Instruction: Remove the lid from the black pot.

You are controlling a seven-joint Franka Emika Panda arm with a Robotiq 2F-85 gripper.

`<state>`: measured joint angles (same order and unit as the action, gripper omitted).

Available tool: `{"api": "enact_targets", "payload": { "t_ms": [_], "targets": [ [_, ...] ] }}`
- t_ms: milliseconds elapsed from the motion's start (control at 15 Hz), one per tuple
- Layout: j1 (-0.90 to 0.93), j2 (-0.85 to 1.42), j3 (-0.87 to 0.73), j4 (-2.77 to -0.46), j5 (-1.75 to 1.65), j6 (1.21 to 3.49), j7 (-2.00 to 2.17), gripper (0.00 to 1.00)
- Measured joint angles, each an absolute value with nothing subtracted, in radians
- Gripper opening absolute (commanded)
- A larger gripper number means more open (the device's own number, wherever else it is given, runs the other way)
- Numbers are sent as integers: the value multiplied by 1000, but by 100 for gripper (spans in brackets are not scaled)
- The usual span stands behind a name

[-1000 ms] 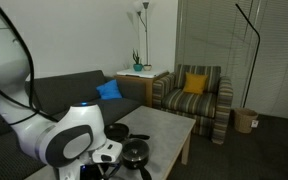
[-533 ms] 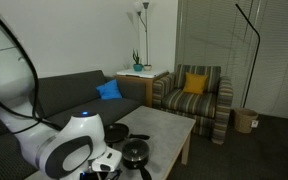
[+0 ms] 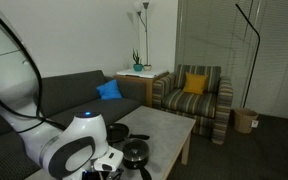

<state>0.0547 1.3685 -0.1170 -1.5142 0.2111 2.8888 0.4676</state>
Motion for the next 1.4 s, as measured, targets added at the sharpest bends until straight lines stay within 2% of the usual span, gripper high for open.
{"api": "enact_targets", "payload": {
  "t_ms": [133, 200, 267, 600, 1000, 1400],
  "targets": [
    [52, 1369, -117, -1514, 218, 2891, 468, 14],
    [50, 1369, -116, -1514, 223, 2893, 468, 64],
    [48, 1369, -116, -1514, 227, 2894, 468, 65],
    [37, 1371, -108, -1514, 237, 2902, 468, 99],
    [51, 1319, -121, -1556, 237, 2951, 450, 100],
    [164, 1110, -207, -1742, 227, 2952, 439, 100]
  ]
}}
